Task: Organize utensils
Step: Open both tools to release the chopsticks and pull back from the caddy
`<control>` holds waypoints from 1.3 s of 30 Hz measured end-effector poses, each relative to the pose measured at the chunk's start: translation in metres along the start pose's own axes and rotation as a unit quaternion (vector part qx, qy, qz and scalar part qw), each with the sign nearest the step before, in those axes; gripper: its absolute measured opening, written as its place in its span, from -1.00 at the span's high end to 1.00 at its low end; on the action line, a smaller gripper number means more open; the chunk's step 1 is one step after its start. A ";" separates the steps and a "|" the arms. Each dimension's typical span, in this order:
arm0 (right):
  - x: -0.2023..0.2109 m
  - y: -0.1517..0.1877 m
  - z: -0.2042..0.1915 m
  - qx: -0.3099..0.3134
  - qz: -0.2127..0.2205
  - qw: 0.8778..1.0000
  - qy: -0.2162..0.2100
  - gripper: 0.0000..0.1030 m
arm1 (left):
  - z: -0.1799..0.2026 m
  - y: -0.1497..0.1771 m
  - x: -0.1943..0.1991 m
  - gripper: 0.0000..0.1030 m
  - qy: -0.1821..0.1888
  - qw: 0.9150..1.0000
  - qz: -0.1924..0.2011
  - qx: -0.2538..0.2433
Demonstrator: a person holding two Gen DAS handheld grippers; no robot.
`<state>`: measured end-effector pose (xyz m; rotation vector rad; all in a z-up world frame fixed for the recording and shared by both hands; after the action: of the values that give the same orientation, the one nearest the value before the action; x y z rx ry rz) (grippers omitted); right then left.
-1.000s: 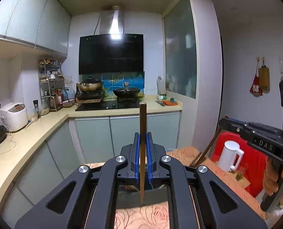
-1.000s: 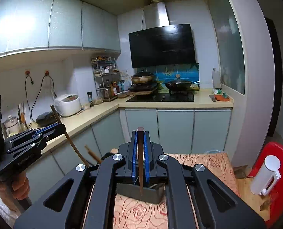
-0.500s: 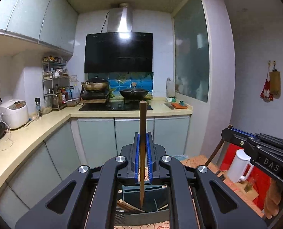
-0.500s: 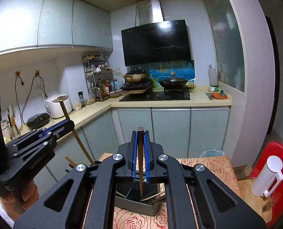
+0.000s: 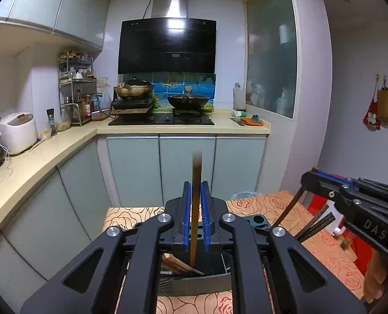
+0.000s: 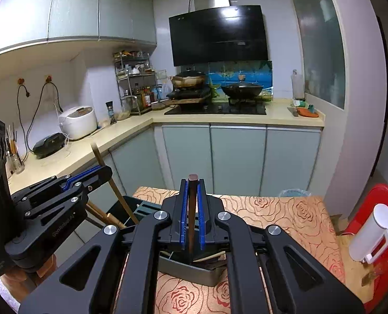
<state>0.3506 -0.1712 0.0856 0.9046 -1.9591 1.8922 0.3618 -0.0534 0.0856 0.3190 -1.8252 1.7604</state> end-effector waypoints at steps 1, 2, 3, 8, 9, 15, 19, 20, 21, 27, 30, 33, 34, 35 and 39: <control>-0.001 0.001 -0.002 0.002 -0.003 1.000 -0.001 0.82 | -0.001 0.001 0.002 0.42 0.000 1.000 0.001 0.001; -0.001 0.002 -0.004 0.004 -0.003 1.000 0.001 0.80 | -0.003 0.000 0.004 0.25 -0.002 1.000 0.002 0.002; 0.000 0.003 -0.004 0.004 -0.003 1.000 0.002 0.75 | -0.005 0.000 0.008 -0.03 -0.006 1.000 0.005 0.005; 0.007 0.001 0.000 -0.016 0.009 1.000 0.002 0.11 | -0.009 0.002 0.023 -0.44 -0.018 1.000 0.016 0.008; 0.009 0.002 0.000 -0.017 0.009 1.000 0.000 0.11 | -0.010 0.002 0.027 -0.47 -0.018 1.000 0.018 0.008; 0.022 0.006 0.002 -0.015 0.014 1.000 0.005 0.06 | -0.012 0.012 0.045 -0.62 -0.016 1.000 0.018 0.015; 0.032 0.011 0.005 -0.021 0.019 1.000 0.011 -0.12 | -0.015 0.019 0.053 -0.66 -0.020 1.000 0.014 0.012; 0.034 0.014 0.006 -0.024 0.019 0.999 0.011 -0.17 | -0.015 0.021 0.054 -0.66 -0.022 1.000 0.013 0.011; 0.035 0.015 0.006 -0.025 0.018 0.999 0.011 -0.19 | -0.016 0.025 0.056 -0.67 -0.022 1.000 0.011 0.012; 0.046 0.034 0.005 -0.037 0.015 0.999 0.005 -0.45 | -0.015 0.043 0.069 -0.72 -0.031 0.999 0.004 0.008; 0.054 0.049 0.002 -0.036 0.017 0.999 0.007 -0.60 | -0.013 0.055 0.079 -0.78 -0.037 0.999 0.006 0.002; 0.060 0.063 0.000 -0.036 0.021 0.999 0.009 -0.73 | -0.016 0.069 0.088 -0.83 -0.042 0.999 0.006 0.010; 0.063 0.068 0.001 -0.039 0.023 0.999 0.010 -0.78 | -0.018 0.072 0.090 -0.84 -0.044 0.999 0.006 0.013; 0.065 0.074 0.002 -0.041 0.025 0.999 0.010 -0.83 | -0.020 0.078 0.092 -0.85 -0.048 0.999 0.005 0.016; 0.072 0.100 0.002 -0.046 0.022 0.999 0.012 -0.87 | -0.029 0.099 0.099 -0.86 -0.065 0.998 0.002 0.028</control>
<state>0.2364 -0.1959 0.0480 0.8170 -2.0496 1.8112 0.2347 0.0062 0.0565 0.4612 -1.8683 1.8344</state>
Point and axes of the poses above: each gripper's, at about its wrist camera, not at the fingertips, and x roughly against the way its jaws point, z to its right, y to its underside, the point moved 8 cm from there along -x, roughly the way its jaws point, and after that the axes turned 12 degrees about -z, right-handed, at the moved point
